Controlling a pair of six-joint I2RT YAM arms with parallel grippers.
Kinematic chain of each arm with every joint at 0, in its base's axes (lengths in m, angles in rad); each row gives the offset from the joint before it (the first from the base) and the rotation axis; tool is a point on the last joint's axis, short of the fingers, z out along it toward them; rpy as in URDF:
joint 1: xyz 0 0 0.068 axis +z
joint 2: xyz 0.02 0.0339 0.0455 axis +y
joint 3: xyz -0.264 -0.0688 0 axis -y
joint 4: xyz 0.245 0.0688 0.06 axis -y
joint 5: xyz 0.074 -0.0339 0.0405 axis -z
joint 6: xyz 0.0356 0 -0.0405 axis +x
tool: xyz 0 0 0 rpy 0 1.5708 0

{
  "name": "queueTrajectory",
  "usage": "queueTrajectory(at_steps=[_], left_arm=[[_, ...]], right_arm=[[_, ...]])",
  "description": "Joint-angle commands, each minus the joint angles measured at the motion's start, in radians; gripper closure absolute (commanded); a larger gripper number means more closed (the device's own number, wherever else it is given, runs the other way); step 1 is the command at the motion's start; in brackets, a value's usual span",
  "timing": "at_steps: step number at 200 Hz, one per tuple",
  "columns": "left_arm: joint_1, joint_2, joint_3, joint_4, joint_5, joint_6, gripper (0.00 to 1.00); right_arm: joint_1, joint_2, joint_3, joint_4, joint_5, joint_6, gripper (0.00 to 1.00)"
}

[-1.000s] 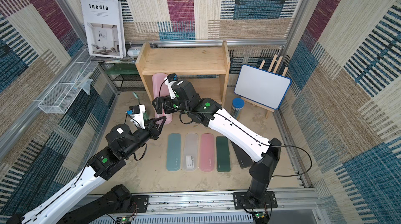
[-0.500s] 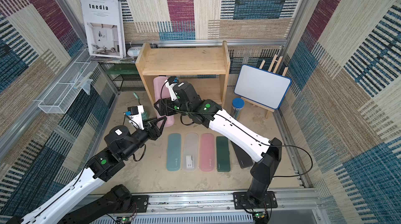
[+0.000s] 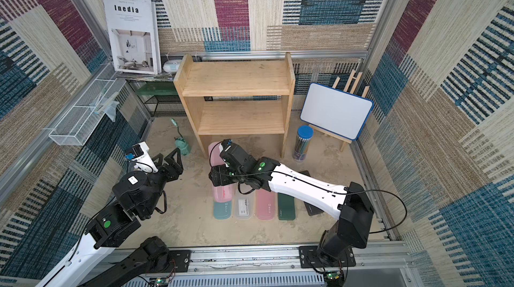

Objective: Remove the pencil cases from the shelf
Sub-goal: Place the pencil case at the center of the board.

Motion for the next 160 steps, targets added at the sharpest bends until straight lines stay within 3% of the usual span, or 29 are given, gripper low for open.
queueTrajectory(at_steps=[1,46,86,125,160], left_arm=[[0.005,-0.021,-0.008,-0.062,-0.173,0.073,0.24],[0.009,-0.024,0.009,-0.106,-0.195,0.064,0.22],[0.012,-0.048,0.037,-0.206,-0.204,0.047,0.21],[0.011,-0.093,0.021,-0.263,-0.218,0.038,0.20],[0.012,-0.089,0.010,-0.268,-0.211,0.038,0.19]], right_arm=[[0.031,0.083,-0.038,0.107,-0.071,0.172,0.22],[0.034,0.450,0.295,0.012,-0.201,0.165,0.19],[0.035,0.653,0.480,-0.027,-0.244,0.205,0.19],[0.036,0.702,0.495,-0.054,-0.208,0.233,0.17],[0.037,0.727,0.508,-0.081,-0.191,0.239,0.07]])
